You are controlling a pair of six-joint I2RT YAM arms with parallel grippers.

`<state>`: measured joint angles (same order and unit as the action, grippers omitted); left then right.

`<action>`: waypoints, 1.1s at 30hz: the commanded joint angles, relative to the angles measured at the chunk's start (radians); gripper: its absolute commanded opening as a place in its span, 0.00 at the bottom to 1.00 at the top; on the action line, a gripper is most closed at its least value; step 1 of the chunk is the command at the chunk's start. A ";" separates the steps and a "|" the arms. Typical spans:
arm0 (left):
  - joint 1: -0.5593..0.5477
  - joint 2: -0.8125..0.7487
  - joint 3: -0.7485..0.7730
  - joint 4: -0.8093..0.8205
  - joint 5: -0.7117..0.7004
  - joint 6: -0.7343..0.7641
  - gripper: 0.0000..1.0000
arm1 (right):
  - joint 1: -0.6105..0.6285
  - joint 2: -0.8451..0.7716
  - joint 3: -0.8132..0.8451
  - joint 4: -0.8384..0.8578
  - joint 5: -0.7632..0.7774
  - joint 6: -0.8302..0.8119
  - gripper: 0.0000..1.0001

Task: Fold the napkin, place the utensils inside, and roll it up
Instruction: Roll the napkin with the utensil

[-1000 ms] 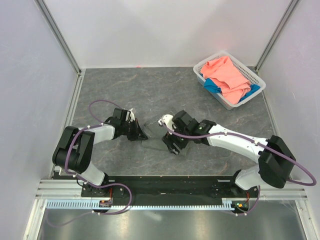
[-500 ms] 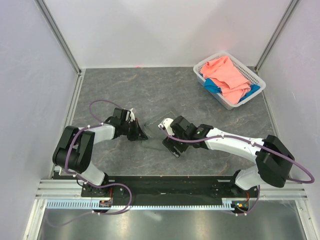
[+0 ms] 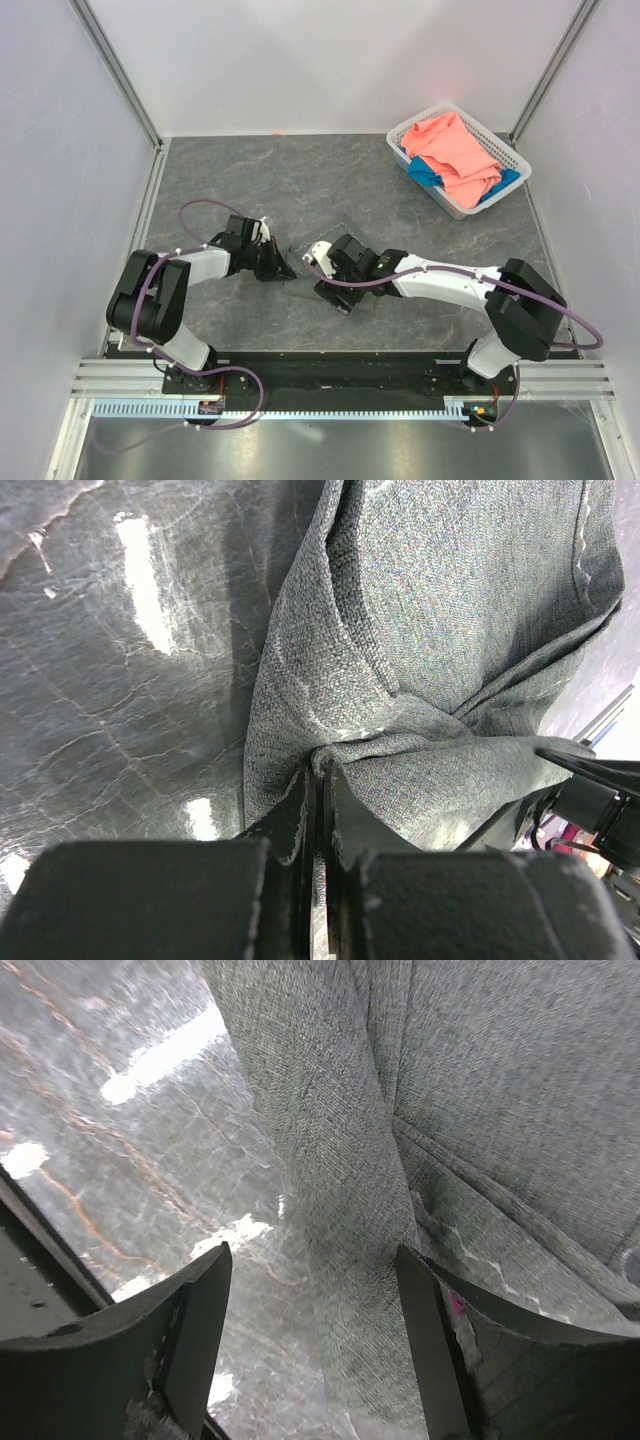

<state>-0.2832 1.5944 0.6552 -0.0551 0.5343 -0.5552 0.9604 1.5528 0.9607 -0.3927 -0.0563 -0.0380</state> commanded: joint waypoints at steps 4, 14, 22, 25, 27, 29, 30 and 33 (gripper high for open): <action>0.001 0.027 0.000 -0.057 -0.042 0.066 0.02 | 0.006 0.072 0.032 0.035 -0.025 -0.040 0.71; -0.001 0.022 0.001 -0.058 -0.043 0.066 0.02 | 0.000 0.139 -0.010 0.048 0.018 -0.053 0.63; -0.001 0.016 0.004 -0.071 -0.059 0.069 0.02 | -0.006 0.155 0.012 -0.073 0.130 0.018 0.58; -0.001 0.024 0.007 -0.074 -0.060 0.072 0.02 | -0.006 0.135 0.013 -0.107 0.187 0.038 0.59; 0.001 0.030 0.009 -0.077 -0.062 0.072 0.02 | -0.008 0.132 0.027 -0.129 0.206 0.038 0.59; 0.001 0.033 0.006 -0.080 -0.062 0.072 0.02 | -0.006 0.135 0.041 -0.156 0.219 0.038 0.59; 0.003 0.033 0.007 -0.080 -0.065 0.072 0.02 | -0.008 0.142 0.047 -0.166 0.223 0.038 0.59; 0.001 0.029 0.007 -0.083 -0.072 0.075 0.02 | -0.009 0.158 0.069 -0.204 0.219 0.065 0.59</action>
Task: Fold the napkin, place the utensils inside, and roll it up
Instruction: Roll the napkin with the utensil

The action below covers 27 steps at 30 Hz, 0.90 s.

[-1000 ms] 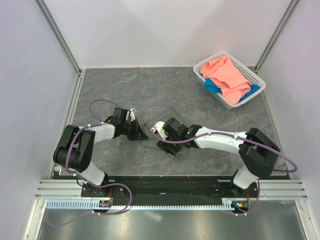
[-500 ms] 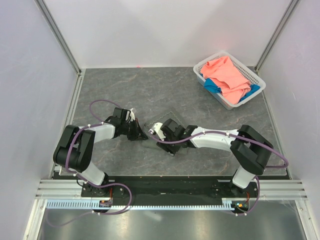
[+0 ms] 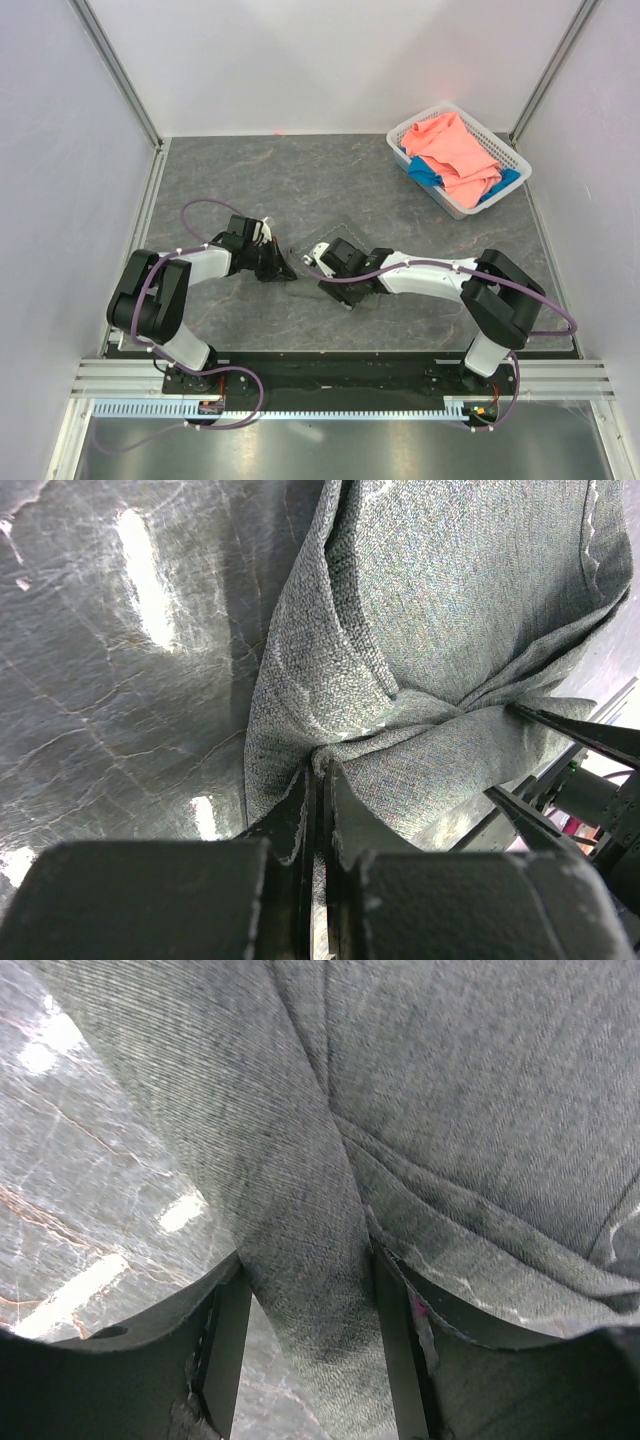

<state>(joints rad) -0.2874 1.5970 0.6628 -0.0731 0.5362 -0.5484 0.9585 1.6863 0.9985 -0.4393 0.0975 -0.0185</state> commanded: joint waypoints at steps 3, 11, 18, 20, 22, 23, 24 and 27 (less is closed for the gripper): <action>0.007 0.026 0.000 -0.068 -0.076 0.067 0.02 | -0.009 0.015 0.034 -0.173 0.065 0.055 0.60; 0.005 0.021 0.000 -0.076 -0.076 0.067 0.02 | -0.007 0.033 0.040 -0.220 0.030 0.069 0.60; 0.007 0.020 0.003 -0.085 -0.079 0.068 0.02 | -0.010 0.047 0.042 -0.256 -0.002 0.091 0.57; 0.007 0.020 0.004 -0.086 -0.076 0.068 0.02 | -0.010 0.047 0.046 -0.265 -0.007 0.098 0.57; 0.007 0.018 0.006 -0.090 -0.078 0.068 0.02 | -0.012 0.044 0.046 -0.285 -0.012 0.101 0.57; 0.007 0.018 0.006 -0.091 -0.078 0.068 0.02 | -0.012 0.041 0.045 -0.291 -0.015 0.106 0.57; 0.008 0.018 0.006 -0.091 -0.078 0.070 0.02 | -0.014 0.036 0.040 -0.302 -0.013 0.107 0.57; 0.008 0.020 0.008 -0.094 -0.078 0.068 0.02 | -0.014 0.018 0.019 -0.318 -0.001 0.115 0.57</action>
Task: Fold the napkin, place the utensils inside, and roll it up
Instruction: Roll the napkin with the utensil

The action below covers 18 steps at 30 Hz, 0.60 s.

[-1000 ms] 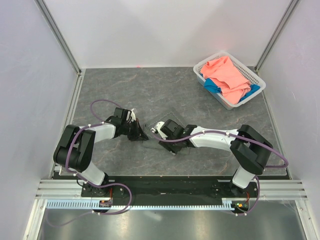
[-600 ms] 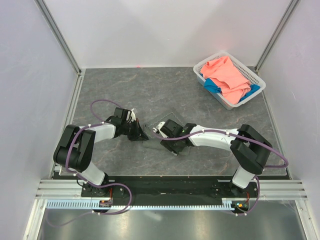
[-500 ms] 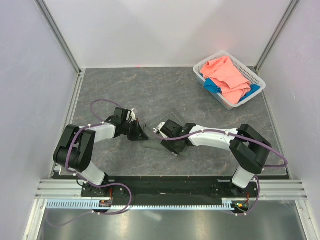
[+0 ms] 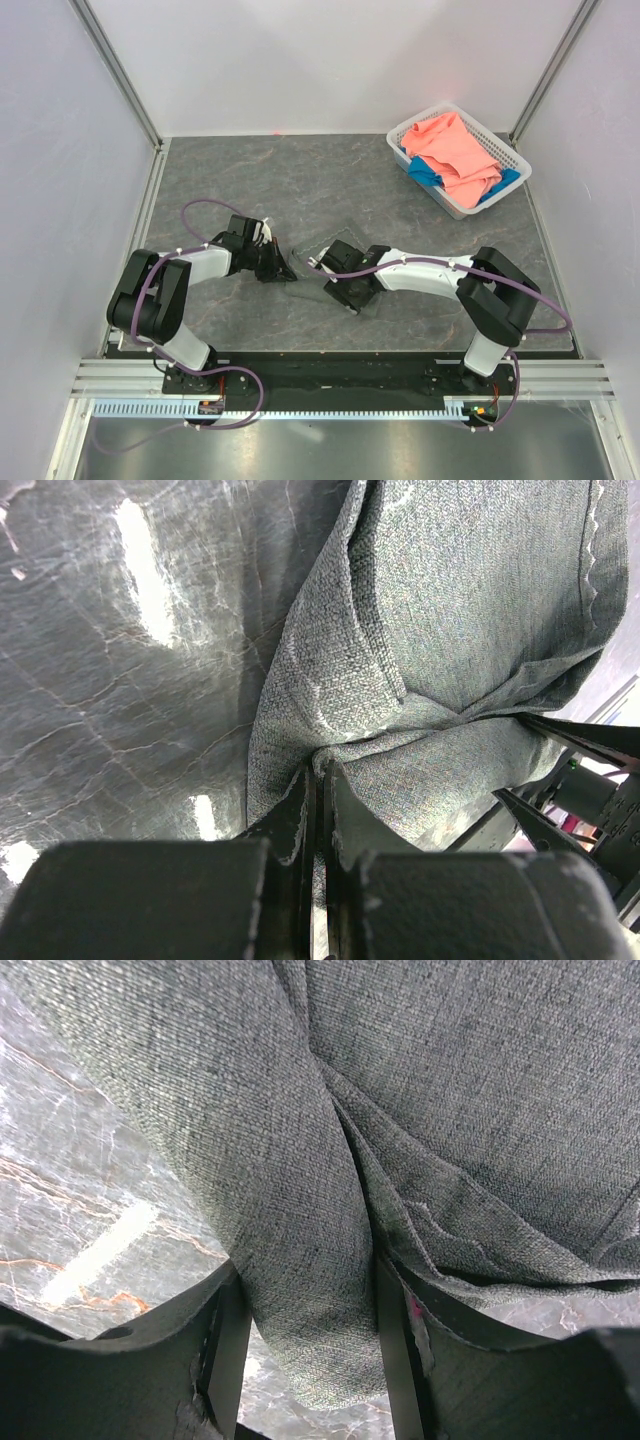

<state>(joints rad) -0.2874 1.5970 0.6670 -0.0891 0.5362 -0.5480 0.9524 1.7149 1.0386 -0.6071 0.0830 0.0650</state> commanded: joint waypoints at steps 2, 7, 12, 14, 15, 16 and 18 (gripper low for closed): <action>0.008 0.021 0.005 -0.078 -0.077 0.068 0.02 | -0.009 -0.024 -0.031 -0.158 0.018 0.035 0.57; 0.010 0.023 0.006 -0.080 -0.074 0.069 0.02 | -0.014 -0.044 -0.034 -0.172 0.034 0.038 0.57; 0.010 0.021 0.005 -0.081 -0.074 0.069 0.02 | -0.017 -0.044 -0.025 -0.195 0.031 0.032 0.57; 0.010 0.018 0.005 -0.080 -0.074 0.069 0.02 | -0.017 -0.041 -0.026 -0.198 0.021 0.022 0.57; 0.010 0.020 0.005 -0.080 -0.074 0.069 0.02 | -0.018 -0.040 -0.028 -0.198 0.020 0.022 0.57; 0.010 0.020 0.005 -0.080 -0.074 0.069 0.02 | -0.018 -0.037 -0.026 -0.198 0.009 0.019 0.57; 0.010 0.020 0.005 -0.080 -0.074 0.071 0.02 | -0.023 -0.037 -0.028 -0.197 -0.003 0.006 0.52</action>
<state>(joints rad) -0.2874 1.5970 0.6689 -0.1078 0.5449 -0.5480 0.9440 1.6970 1.0283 -0.6800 0.0811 0.0818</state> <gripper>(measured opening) 0.043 0.547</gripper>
